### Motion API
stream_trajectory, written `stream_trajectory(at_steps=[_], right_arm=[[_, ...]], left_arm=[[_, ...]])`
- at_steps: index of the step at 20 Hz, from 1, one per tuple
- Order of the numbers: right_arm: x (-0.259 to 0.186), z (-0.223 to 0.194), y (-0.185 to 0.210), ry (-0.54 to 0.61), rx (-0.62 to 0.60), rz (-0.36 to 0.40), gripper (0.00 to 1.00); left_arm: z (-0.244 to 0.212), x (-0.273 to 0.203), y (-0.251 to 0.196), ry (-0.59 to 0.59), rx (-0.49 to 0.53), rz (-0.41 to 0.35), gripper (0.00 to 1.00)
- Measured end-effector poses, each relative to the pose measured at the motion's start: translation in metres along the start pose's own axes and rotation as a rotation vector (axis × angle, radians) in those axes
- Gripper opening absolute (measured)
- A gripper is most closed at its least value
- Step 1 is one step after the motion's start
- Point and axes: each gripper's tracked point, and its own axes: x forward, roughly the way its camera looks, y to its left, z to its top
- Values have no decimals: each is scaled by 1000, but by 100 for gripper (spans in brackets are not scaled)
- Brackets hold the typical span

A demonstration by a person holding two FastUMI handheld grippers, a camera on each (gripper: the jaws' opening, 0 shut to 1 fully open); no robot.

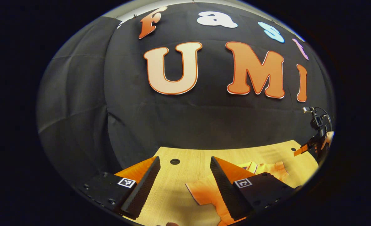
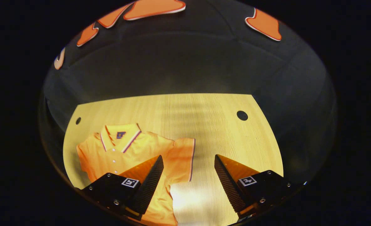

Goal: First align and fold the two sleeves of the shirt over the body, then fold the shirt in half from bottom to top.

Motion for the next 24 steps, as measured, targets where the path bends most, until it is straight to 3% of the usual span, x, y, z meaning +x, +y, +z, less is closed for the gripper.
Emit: stream_trajectory(at_steps=[5,11,16,21,22,23,24], right_arm=[[59,-23,1,133,32,-14,100],[94,-44,-3,206,50,-34,100],[110,-58,-3,245,91,-35,88],[115,-61,12,260,150,12,53],[114,-60,14,253,141,18,39],[113,-58,14,241,145,23,17],[112,-58,14,235,153,30,5]], left_arm=[[-25,16,5,71,-24,9,98],[-34,28,1,105,-7,12,98],[-33,34,-9,113,4,-7,99],[-43,38,-9,144,-15,-7,98],[-44,37,-9,146,-22,-6,98],[-45,36,-10,147,-31,-9,98],[-45,36,-10,148,-35,-10,98]])
